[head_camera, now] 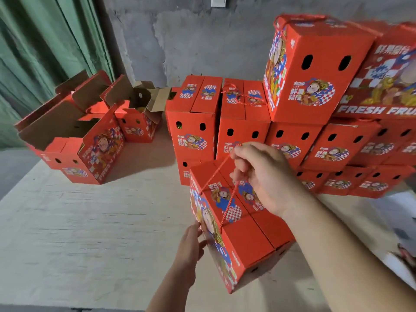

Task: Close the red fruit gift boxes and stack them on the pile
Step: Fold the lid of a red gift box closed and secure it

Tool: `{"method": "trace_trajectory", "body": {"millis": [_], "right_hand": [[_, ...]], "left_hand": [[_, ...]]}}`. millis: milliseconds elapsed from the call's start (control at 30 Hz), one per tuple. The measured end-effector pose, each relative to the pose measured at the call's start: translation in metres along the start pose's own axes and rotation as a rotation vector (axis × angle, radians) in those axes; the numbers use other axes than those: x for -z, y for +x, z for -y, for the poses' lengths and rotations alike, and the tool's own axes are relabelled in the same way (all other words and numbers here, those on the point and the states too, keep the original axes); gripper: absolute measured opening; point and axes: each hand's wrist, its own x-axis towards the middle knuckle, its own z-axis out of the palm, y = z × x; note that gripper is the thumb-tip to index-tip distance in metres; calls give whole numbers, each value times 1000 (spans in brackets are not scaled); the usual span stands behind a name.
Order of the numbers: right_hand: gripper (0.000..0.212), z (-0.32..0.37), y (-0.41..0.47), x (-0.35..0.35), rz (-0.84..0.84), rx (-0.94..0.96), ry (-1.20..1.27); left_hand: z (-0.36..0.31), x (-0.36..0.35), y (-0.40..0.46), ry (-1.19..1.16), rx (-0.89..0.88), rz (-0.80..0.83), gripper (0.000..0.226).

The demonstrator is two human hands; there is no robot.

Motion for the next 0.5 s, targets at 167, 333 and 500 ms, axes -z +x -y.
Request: {"method": "trace_trajectory", "body": {"millis": [167,333,500], "right_hand": [[35,-55,-3,21,14,-154,-407],[39,-113,-26,53,-305,-279,-327],[89,-175,-99,35,-485,-907,230]], "left_hand": [[16,2,5,-5,-1,-99,31],[-30,13,36,21,-351,-301,40],[-63,3,70,268,-325,-18,56]]}}
